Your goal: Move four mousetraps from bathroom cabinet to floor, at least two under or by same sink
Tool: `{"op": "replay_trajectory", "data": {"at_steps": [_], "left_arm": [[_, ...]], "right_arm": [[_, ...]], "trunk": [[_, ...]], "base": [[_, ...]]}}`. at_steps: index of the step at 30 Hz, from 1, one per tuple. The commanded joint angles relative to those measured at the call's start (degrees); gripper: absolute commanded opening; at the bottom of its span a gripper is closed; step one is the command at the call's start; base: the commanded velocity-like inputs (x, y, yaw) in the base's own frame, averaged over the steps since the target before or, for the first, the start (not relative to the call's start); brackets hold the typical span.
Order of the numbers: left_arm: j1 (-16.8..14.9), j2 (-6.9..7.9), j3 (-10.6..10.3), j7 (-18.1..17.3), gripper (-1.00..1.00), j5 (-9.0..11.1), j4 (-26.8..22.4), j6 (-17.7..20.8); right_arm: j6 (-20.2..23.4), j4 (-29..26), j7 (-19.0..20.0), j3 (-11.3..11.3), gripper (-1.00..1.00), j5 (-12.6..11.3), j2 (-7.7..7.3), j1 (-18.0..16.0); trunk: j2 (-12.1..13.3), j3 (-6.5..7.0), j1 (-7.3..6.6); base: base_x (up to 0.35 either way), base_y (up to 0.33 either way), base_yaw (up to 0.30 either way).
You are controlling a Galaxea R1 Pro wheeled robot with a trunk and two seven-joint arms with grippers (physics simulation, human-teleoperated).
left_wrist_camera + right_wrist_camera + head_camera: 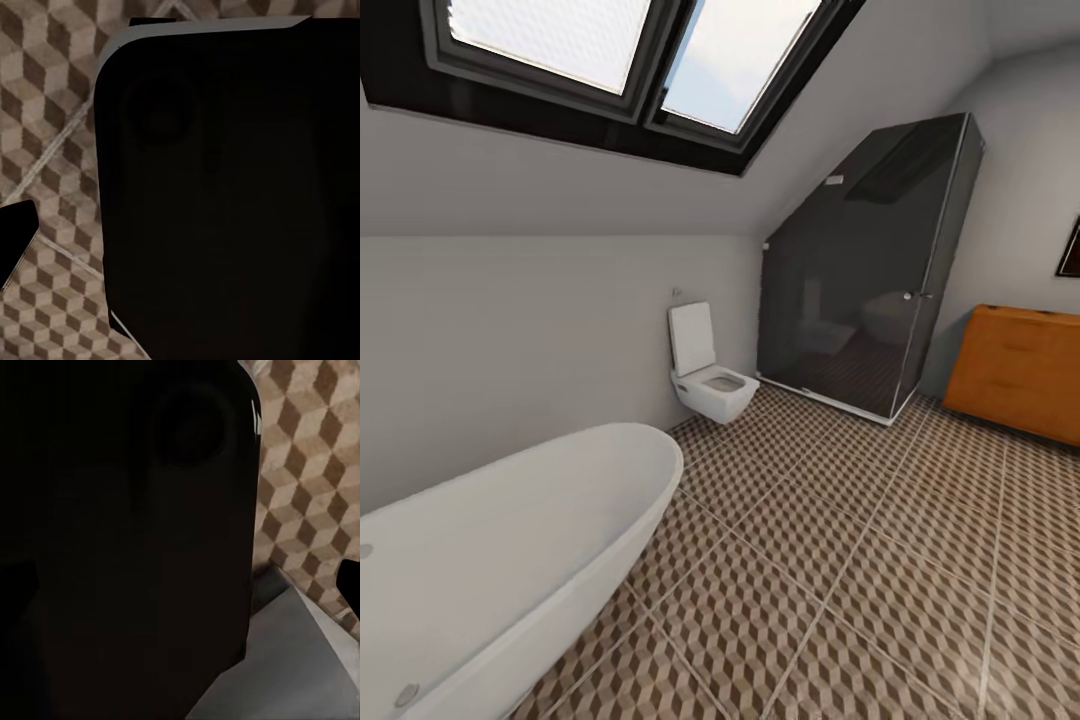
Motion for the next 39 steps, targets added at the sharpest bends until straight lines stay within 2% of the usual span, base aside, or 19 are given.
{"op": "replay_trajectory", "data": {"at_steps": [1,39], "left_arm": [[-0.01,0.00,0.03,-0.01,1.00,0.02,-0.01,-0.06],[-0.01,-0.07,0.02,0.01,1.00,0.02,-0.13,-0.08]], "right_arm": [[-0.19,0.01,-0.01,-0.03,1.00,-0.03,-0.01,-0.01],[-0.23,0.01,-0.01,-0.05,1.00,-0.39,-0.03,-0.01]], "trunk": [[-0.02,-0.03,0.00],[-0.02,0.74,0.00]], "base": [[0.000,0.000,-0.289],[0.000,0.000,-0.289]]}}
